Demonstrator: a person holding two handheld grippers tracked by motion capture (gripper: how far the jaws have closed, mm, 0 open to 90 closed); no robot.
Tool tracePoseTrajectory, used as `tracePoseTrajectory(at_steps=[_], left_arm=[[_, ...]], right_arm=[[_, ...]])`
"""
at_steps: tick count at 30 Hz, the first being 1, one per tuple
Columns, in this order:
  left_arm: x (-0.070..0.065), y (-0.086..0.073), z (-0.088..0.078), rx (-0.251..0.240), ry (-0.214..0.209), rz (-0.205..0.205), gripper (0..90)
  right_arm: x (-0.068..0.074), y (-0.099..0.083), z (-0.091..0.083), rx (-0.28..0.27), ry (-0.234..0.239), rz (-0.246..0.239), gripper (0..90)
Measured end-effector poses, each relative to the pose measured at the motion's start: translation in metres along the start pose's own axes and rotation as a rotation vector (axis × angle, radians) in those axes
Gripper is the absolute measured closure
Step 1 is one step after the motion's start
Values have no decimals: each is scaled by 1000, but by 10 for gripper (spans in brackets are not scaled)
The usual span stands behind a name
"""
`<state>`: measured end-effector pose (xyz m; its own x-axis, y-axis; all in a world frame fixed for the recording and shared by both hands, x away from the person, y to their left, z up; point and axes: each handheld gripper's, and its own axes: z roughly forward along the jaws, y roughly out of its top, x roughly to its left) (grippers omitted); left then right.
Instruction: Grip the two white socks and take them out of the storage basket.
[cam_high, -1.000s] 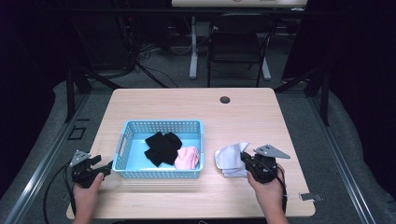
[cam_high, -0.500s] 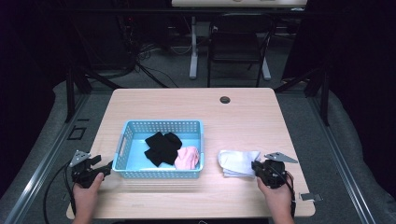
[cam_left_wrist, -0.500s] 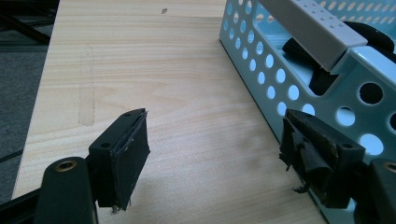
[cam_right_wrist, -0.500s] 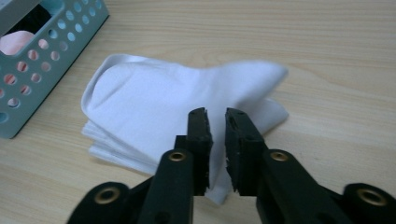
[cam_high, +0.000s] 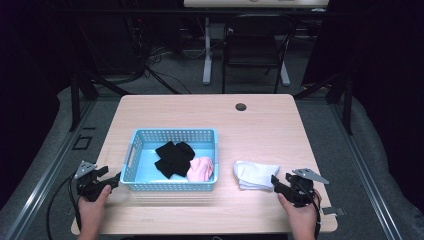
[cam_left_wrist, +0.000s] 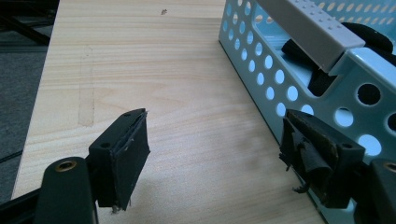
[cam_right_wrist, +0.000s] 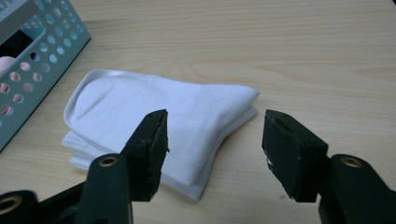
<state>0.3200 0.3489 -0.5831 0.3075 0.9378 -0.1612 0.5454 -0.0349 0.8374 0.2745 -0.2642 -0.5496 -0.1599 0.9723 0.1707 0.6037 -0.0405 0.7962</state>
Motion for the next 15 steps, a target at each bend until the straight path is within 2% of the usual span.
tracePoseTrajectory(at_steps=[3,5,10,15], left_arm=[[0,0,0,6,-1,2,235],[0,0,0,7,-1,4,235],[0,0,0,10,-1,5,235],[0,0,0,11,-1,6,235]], right_arm=[[2,-1,-1,-24,-1,-15,372],[2,-2,0,-30,15,-14,359],[5,-3,2,-58,8,-35,355],[14,-5,10,-44,21,-46,356]])
